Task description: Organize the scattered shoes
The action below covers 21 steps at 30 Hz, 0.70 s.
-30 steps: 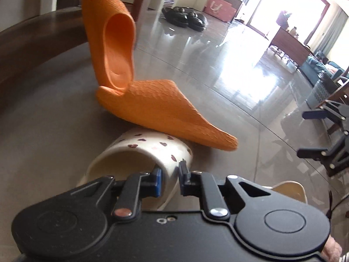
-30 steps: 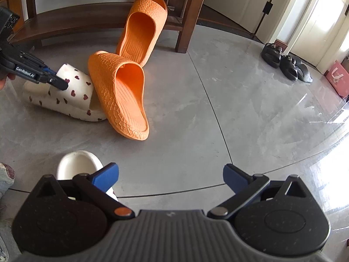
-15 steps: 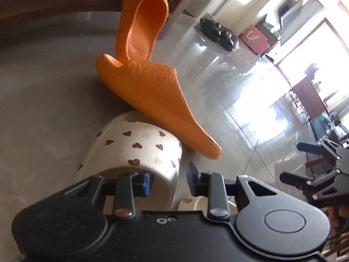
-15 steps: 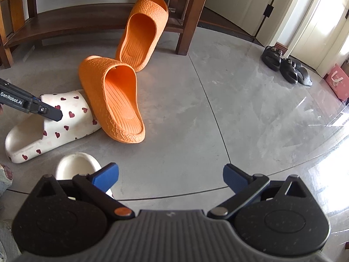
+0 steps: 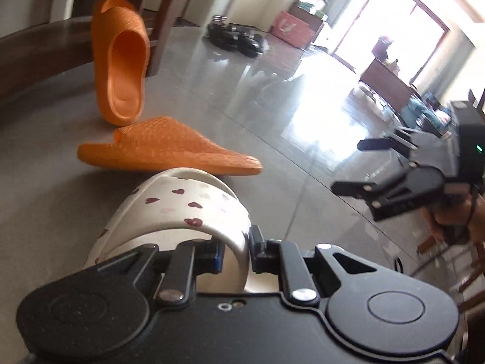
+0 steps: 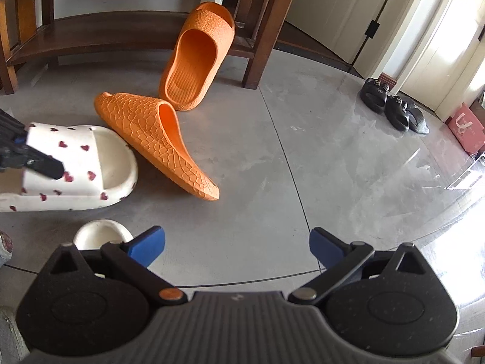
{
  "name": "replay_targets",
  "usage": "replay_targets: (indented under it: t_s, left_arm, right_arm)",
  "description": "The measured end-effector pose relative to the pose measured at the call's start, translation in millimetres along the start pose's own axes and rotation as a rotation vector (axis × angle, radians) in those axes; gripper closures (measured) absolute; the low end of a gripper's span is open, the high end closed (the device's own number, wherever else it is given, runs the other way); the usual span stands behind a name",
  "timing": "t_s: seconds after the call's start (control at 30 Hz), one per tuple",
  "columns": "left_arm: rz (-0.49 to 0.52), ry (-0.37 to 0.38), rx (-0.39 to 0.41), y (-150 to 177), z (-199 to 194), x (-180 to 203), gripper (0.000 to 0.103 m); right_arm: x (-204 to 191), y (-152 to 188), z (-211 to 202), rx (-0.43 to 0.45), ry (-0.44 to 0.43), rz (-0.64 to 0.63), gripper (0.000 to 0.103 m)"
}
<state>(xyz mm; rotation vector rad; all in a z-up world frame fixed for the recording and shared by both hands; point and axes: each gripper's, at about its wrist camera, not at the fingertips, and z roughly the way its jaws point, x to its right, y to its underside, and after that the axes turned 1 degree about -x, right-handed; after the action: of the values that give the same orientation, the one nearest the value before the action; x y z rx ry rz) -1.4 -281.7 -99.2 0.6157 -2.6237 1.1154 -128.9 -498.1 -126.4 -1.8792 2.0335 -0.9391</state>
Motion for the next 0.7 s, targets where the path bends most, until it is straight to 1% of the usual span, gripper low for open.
replay_targets:
  t_s: [0.07,0.13,0.23,0.37,0.47,0.57,0.63,0.7]
  left_arm:
    - [0.138,0.067,-0.034,-9,-1,25,0.088]
    - [0.269,0.124,-0.079,-16,10,44,0.087]
    - [0.455,0.189,-0.147,-28,42,70,0.087]
    - [0.653,0.256,-0.232,-55,92,102,0.085]
    - [0.772,0.283,-0.273,-68,121,127,0.085]
    - [0.929,0.302,-0.320,-71,155,162,0.083]
    - [0.998,0.307,-0.336,-66,169,177,0.081]
    - [1.091,0.297,-0.348,-52,182,192,0.076]
  right_arm:
    - [8,3,-7,0.007,0.023,0.013,0.001]
    - [17,7,-15,0.015,0.047,0.027,0.001]
    - [35,18,-28,0.022,0.097,0.063,0.001]
    - [59,40,-44,0.015,0.169,0.108,0.001]
    - [82,64,-52,-0.015,0.216,0.168,0.001]
    - [95,82,-56,-0.043,0.234,0.220,0.001]
    - [100,89,-57,-0.056,0.238,0.240,0.001]
    - [102,93,-59,-0.062,0.244,0.248,0.001]
